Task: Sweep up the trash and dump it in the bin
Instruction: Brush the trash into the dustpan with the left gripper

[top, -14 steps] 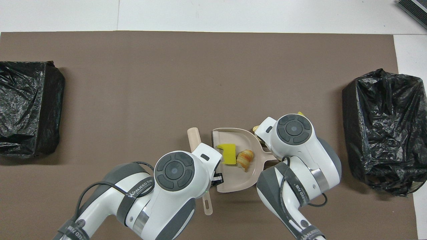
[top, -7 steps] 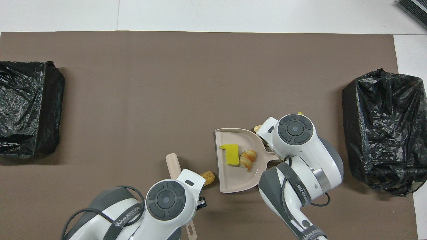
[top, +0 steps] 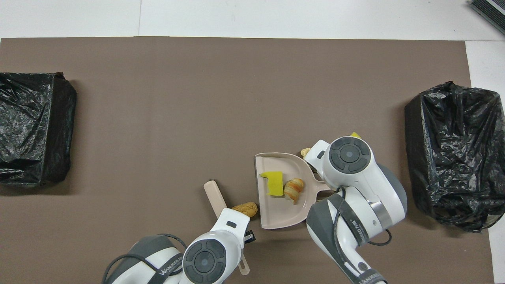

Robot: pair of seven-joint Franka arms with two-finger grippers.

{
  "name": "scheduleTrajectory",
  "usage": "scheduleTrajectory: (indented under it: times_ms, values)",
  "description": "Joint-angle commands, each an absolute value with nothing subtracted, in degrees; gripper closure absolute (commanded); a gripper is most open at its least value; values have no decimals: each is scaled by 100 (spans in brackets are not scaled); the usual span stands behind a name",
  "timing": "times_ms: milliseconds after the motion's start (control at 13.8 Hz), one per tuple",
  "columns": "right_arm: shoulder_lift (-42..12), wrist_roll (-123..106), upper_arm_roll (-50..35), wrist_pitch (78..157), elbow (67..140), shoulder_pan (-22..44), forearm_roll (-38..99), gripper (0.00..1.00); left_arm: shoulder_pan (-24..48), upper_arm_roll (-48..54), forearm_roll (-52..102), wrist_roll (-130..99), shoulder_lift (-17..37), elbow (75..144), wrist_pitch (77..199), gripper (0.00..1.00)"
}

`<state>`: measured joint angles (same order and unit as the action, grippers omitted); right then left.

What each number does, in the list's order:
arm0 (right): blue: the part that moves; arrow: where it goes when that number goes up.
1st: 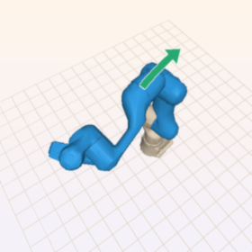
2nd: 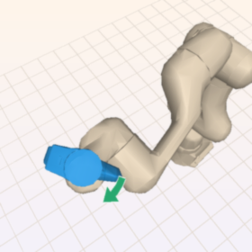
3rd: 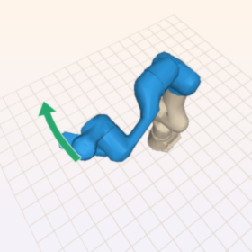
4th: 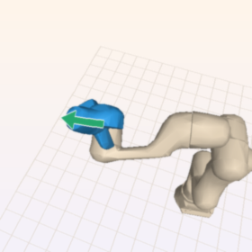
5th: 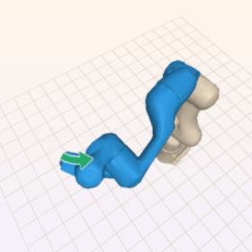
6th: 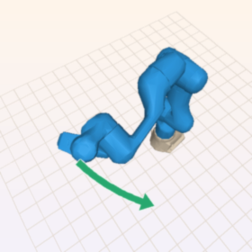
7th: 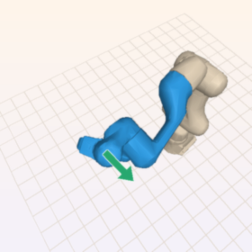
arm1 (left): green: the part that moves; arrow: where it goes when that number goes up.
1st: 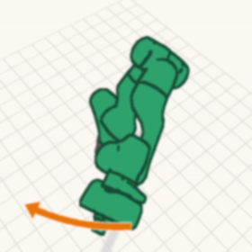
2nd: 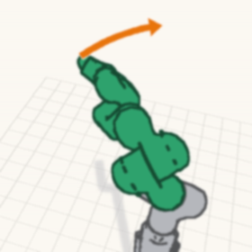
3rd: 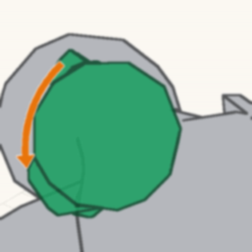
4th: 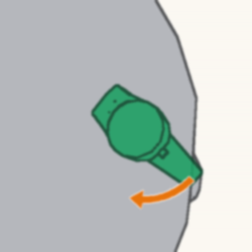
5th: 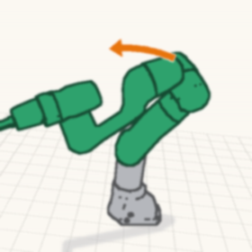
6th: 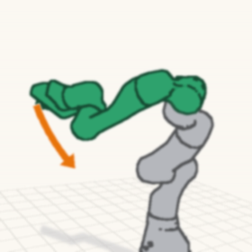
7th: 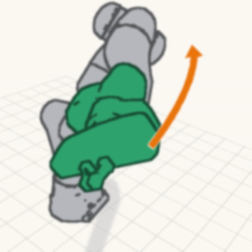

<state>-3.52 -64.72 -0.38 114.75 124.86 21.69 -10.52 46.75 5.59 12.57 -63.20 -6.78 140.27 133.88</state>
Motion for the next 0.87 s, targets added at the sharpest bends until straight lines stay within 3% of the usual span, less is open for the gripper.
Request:
scheduleTrajectory:
  times_ms: [0,363,799]
  values:
    - [-211,-6583,-79,11496,12683,2101,-1213,100,4834,501,1239,-6355,-379,13660,13640,100]
    - [-211,-6566,-79,11505,12683,2101,-1204,100,5044,615,1239,-6275,254,12578,14027,100]
    - [-220,-6679,-70,11435,12648,1987,-1204,100,5019,598,1204,-6162,167,12542,13458,100]
